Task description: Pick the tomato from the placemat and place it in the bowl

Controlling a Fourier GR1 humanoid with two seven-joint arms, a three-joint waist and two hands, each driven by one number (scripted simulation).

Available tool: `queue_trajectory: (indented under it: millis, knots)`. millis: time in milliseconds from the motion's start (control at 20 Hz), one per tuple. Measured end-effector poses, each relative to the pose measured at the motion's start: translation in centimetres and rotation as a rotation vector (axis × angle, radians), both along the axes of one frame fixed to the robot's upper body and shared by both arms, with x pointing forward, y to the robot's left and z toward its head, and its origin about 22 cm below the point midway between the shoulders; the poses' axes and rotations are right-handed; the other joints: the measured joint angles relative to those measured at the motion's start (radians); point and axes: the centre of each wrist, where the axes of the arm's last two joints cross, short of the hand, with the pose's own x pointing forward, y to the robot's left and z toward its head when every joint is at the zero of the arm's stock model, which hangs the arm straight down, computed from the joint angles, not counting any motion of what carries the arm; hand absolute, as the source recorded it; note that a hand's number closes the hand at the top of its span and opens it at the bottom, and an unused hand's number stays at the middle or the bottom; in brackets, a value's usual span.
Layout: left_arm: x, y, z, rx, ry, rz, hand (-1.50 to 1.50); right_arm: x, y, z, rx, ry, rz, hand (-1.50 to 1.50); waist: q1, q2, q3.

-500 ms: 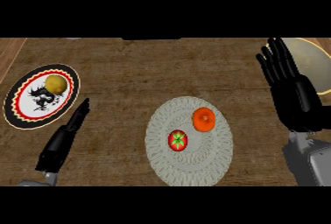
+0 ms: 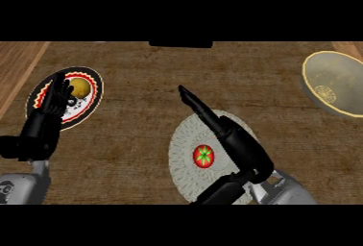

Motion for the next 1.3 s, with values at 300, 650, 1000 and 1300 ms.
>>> queue_trajectory:
  millis: [300, 650, 1000, 1300]
  knots:
    - [1.1, 2.4, 2.4, -0.063, -0.028, 0.084, 0.0, -6.2, 3.2, -5.0, -0.081, -0.194, 0.049, -1.5, -0.038, 0.003, 0.004]
    - [1.0, 3.2, 2.8, -0.077, -0.033, 0.111, 0.0, -7.9, 0.1, -2.1, -0.338, -0.342, -0.031, -1.5, -0.054, 0.003, 0.003]
    - [0.7, 3.8, 3.3, -0.081, -0.031, 0.109, 0.0, -8.1, -2.8, 2.6, -0.717, -0.337, -0.062, -1.5, -0.05, 0.003, 0.002]
    - [1.4, 3.3, 3.5, -0.086, -0.033, 0.103, 0.0, -8.1, -3.3, 5.2, -1.014, -0.307, 0.022, -1.5, -0.044, 0.007, 0.002]
